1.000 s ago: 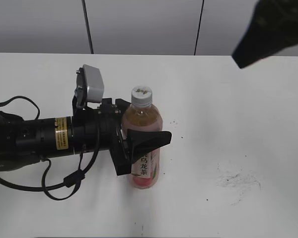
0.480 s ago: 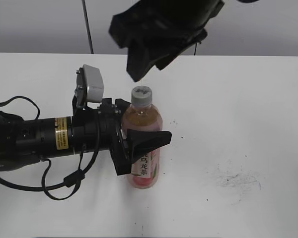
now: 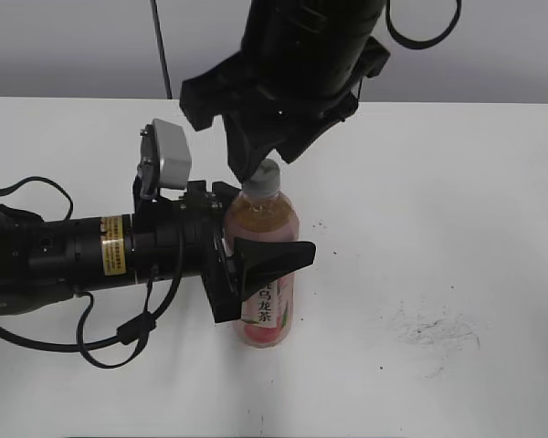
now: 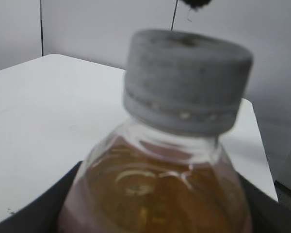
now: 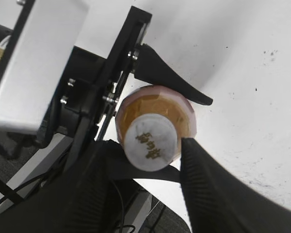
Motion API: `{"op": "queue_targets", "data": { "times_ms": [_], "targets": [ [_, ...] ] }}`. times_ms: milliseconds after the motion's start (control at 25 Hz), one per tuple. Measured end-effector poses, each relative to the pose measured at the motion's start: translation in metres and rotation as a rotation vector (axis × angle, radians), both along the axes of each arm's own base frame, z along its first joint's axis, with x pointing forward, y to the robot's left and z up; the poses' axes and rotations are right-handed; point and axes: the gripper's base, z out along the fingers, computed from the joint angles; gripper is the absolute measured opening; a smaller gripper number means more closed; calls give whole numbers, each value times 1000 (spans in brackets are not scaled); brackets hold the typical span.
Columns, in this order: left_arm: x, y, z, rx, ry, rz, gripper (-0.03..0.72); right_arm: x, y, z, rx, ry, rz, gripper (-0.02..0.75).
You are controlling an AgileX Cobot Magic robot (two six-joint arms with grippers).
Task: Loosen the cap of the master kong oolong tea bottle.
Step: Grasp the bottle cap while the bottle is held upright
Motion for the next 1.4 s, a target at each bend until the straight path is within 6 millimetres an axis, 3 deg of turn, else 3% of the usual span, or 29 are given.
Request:
{"op": "queue_targets", "data": {
  "times_ms": [720,880,1080,1400],
  "targets": [
    [0,0,0,1,0,-3,445,7,7,-21,-40,36,-10,365],
    [0,0,0,1,0,-3,445,8,8,-21,-44,37,-9,285],
    [0,0,0,1,0,-3,445,9,8,-20,-50,32,5,279],
    [0,0,0,1,0,-3,445,9,8,-20,-69,-14,177,279]
  ]
}}
